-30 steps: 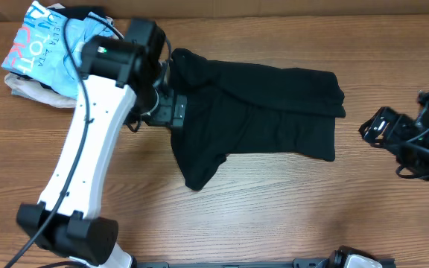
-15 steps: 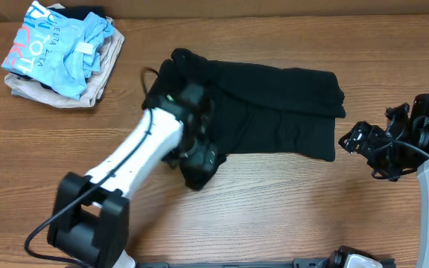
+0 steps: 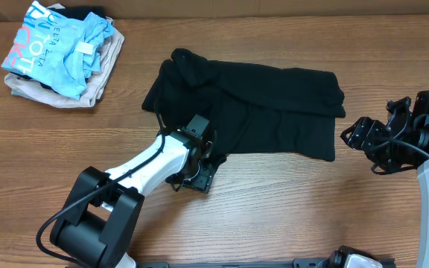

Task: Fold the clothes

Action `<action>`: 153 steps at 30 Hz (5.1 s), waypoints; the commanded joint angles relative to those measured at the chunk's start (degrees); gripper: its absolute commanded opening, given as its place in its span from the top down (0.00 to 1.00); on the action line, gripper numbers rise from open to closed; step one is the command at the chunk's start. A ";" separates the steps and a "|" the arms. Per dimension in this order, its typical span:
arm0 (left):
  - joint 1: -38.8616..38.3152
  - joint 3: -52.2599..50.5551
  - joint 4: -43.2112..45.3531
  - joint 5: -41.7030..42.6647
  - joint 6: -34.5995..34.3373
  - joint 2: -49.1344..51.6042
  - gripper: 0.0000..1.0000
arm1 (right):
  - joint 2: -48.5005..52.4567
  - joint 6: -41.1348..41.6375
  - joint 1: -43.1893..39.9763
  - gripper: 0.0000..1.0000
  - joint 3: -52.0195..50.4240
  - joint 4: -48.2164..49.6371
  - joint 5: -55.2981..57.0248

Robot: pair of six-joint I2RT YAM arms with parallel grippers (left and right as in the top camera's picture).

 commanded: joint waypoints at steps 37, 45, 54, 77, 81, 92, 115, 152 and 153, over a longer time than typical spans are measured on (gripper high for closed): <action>12.46 28.06 -30.58 1.77 6.40 -0.46 0.96 | 29.70 24.74 12.74 0.56 -11.61 24.55 13.49; 17.20 28.06 -29.44 1.86 6.40 -0.46 0.96 | 29.70 24.76 12.63 0.59 -11.58 26.25 14.53; 17.22 28.06 -29.49 2.05 6.36 -0.46 0.96 | 28.55 24.65 12.63 0.96 -9.53 17.11 13.62; 17.22 28.04 -2.97 1.29 6.21 -0.09 0.96 | 13.25 21.20 12.63 0.96 -8.35 17.03 14.51; 17.22 28.04 4.76 0.20 6.23 1.42 0.96 | 13.29 20.98 12.63 0.96 -8.35 21.42 14.56; 17.20 28.06 23.19 0.31 6.21 11.04 0.00 | 16.39 20.96 12.63 0.02 -8.37 33.27 17.27; 26.32 67.54 -26.86 0.22 9.07 9.55 0.00 | 30.82 2.51 11.87 0.00 -8.48 40.63 19.04; 26.23 68.54 -29.53 -1.20 7.69 9.73 0.00 | 33.77 -4.57 -6.25 0.93 19.74 5.42 5.40; 26.23 68.54 -29.53 -1.20 7.69 9.73 0.00 | 33.77 -4.57 -3.58 0.92 19.65 5.09 4.72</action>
